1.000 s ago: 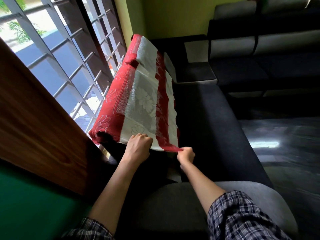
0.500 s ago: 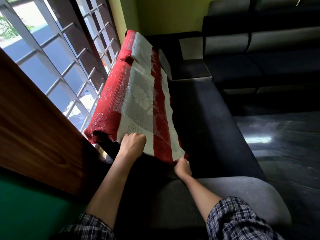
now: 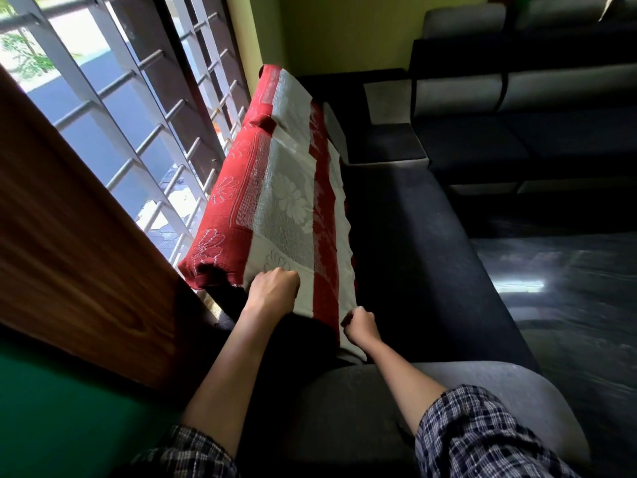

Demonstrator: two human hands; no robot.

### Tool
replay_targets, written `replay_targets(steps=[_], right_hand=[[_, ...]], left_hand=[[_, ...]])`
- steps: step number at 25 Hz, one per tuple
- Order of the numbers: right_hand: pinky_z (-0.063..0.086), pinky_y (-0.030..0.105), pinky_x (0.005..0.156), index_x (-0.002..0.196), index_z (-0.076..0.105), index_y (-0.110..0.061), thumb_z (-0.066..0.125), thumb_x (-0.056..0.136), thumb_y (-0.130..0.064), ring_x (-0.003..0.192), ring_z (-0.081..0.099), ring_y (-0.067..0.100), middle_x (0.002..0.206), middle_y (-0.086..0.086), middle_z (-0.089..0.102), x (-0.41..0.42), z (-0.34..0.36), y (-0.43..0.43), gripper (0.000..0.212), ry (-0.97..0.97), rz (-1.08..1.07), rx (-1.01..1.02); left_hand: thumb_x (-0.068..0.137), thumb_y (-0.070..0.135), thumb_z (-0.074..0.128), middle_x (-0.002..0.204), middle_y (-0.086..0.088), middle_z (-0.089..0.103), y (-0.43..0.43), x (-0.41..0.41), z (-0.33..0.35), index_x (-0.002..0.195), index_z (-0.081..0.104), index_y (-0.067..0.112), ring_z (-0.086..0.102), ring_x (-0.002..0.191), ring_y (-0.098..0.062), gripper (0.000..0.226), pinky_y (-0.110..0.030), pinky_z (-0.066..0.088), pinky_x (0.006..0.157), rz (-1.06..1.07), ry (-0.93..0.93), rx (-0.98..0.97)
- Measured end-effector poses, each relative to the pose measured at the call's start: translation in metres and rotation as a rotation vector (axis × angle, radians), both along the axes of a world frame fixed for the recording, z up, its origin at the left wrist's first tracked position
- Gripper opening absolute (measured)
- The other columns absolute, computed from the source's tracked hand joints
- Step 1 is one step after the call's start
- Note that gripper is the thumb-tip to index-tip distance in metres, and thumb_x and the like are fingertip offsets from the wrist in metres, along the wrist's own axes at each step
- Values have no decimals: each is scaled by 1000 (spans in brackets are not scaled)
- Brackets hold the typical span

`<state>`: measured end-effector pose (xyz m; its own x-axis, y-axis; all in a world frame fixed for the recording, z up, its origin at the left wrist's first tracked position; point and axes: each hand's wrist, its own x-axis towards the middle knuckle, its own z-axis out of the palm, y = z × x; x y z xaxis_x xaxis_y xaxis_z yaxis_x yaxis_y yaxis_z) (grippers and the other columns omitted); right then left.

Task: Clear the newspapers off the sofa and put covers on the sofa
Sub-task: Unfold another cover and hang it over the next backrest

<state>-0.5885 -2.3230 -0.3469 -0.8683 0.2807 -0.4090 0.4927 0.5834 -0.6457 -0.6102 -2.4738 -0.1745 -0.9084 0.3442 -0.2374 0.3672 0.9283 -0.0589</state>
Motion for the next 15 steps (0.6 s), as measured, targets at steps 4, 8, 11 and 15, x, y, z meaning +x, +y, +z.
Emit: replay_targets(steps=[4,8,11,15], right_hand=[[51,36,79,111,63,-11,52,89,-11,96,63,27,107,10,66,-22,21,-6,25,76,-71,-285],[49,35,65,112,56,-8,45,98,-24,83,58,21,104,13,58,-17,46,6,24,34,-211,-652],[45,42,88,127,48,-9,32,100,-37,110,56,28,119,15,57,-10,71,34,42,76,-298,-878],[33,47,104,142,34,-12,20,98,-50,133,37,32,141,17,43,4,111,92,60,168,-334,-1024]], left_hand=[[81,16,62,113,-8,61,8,-2,-5,109,59,15,59,106,-30,29,-34,45,84,113,-47,92],[86,25,58,119,-12,56,28,-5,-13,118,55,12,51,116,-31,34,-35,43,88,228,-34,402],[91,31,55,123,-15,55,61,-2,-13,127,49,9,49,119,-29,43,-33,36,96,308,38,783],[93,44,47,135,-8,51,124,16,5,136,44,13,46,126,-20,52,-33,34,108,423,-39,1217]])
